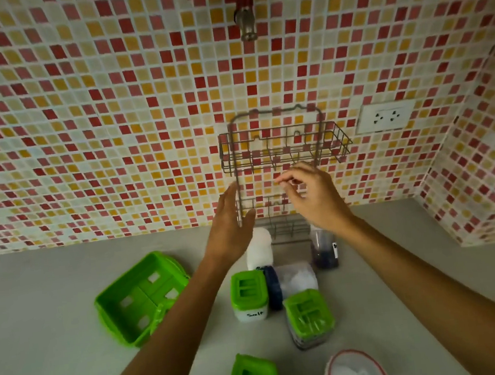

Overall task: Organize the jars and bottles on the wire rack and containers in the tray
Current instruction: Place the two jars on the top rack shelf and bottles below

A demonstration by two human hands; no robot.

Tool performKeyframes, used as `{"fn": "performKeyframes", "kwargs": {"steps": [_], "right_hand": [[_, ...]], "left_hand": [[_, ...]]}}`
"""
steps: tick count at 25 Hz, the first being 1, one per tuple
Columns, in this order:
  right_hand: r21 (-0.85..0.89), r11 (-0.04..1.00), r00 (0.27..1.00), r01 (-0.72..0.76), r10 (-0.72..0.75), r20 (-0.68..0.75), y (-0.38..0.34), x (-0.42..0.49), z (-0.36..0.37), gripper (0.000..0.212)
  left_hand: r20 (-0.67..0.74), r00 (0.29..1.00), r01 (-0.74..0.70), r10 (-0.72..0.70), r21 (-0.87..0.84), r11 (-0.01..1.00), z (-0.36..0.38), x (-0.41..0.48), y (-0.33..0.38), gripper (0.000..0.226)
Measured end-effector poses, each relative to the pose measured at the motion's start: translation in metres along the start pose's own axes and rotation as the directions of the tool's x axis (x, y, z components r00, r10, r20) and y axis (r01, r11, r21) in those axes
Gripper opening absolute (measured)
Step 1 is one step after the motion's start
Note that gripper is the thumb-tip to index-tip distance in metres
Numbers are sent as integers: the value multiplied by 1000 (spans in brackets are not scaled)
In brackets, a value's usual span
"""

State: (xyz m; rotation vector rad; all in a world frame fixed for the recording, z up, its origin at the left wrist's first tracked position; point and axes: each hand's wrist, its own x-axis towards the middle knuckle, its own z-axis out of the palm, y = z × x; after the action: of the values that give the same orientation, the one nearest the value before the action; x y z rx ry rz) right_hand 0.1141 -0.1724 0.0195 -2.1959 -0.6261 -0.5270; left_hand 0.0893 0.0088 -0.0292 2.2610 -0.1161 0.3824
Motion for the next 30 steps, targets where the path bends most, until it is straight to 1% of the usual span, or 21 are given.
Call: {"fn": "performKeyframes", "kwargs": {"steps": [2, 3, 4, 5, 6, 8, 9, 11, 13, 15, 17, 19, 21, 23, 25, 26, 28, 30], "right_hand": [[20, 996, 990, -82, 79, 116, 9, -17, 5, 14], [23, 990, 972, -138, 131, 193, 13, -26, 10, 16], [5, 979, 937, -203, 193, 290, 18, -39, 15, 19], [-47, 965, 887, -257, 254, 386, 25, -50, 22, 25], [-125, 950, 822, -286, 310, 478, 30, -60, 30, 36], [-302, 901, 659, -311, 433, 615, 37, -74, 50, 65], [-362, 879, 586, -311, 477, 655, 39, -77, 60, 75], [-410, 868, 493, -279, 496, 715, 39, -81, 77, 91], [-422, 870, 436, -256, 494, 753, 42, -80, 84, 103], [-426, 866, 407, -263, 500, 764, 45, -76, 85, 110], [-436, 867, 407, -242, 499, 765, 45, -74, 85, 112], [-451, 868, 429, -207, 495, 755, 43, -75, 83, 111], [-432, 880, 493, -197, 469, 732, 39, -77, 72, 107], [-358, 907, 598, -223, 417, 684, 32, -71, 51, 105], [-220, 925, 696, -309, 377, 611, 20, -60, 25, 106], [-117, 923, 735, -366, 364, 571, 11, -51, 11, 105], [100, 888, 795, -448, 345, 499, -7, -31, -8, 94], [257, 852, 841, -456, 317, 438, -22, -8, -26, 84]], "left_hand": [[49, 999, 4, -4, 9, 1000, 0, -4, -7, 66], [97, 995, 17, -19, 26, 1000, 2, -8, -12, 66], [155, 987, 34, -42, 50, 998, 7, -17, -18, 67], [202, 977, 51, -65, 76, 996, 11, -25, -23, 67], [243, 966, 66, -89, 101, 993, 15, -34, -28, 68], [297, 944, 101, -141, 144, 984, 20, -46, -37, 70], [317, 936, 107, -154, 163, 981, 21, -51, -42, 72], [355, 922, 93, -158, 193, 977, 21, -60, -48, 77], [366, 914, 96, -173, 221, 971, 21, -68, -53, 78], [359, 912, 112, -197, 245, 963, 21, -73, -58, 74], [372, 905, 118, -208, 251, 961, 23, -77, -61, 66], [391, 893, 128, -223, 253, 959, 23, -80, -62, 62], [374, 901, 141, -220, 229, 963, 20, -80, -59, 62], [298, 941, 118, -162, 162, 980, 10, -75, -52, 59], [203, 978, 48, -56, 49, 998, -3, -67, -35, 51], [169, 986, 13, -6, -39, 999, -11, -60, -23, 48], [161, 986, -1, 44, -258, 966, -24, -45, 2, 48], [160, 983, -19, 94, -415, 910, -39, -27, 27, 55]]}}
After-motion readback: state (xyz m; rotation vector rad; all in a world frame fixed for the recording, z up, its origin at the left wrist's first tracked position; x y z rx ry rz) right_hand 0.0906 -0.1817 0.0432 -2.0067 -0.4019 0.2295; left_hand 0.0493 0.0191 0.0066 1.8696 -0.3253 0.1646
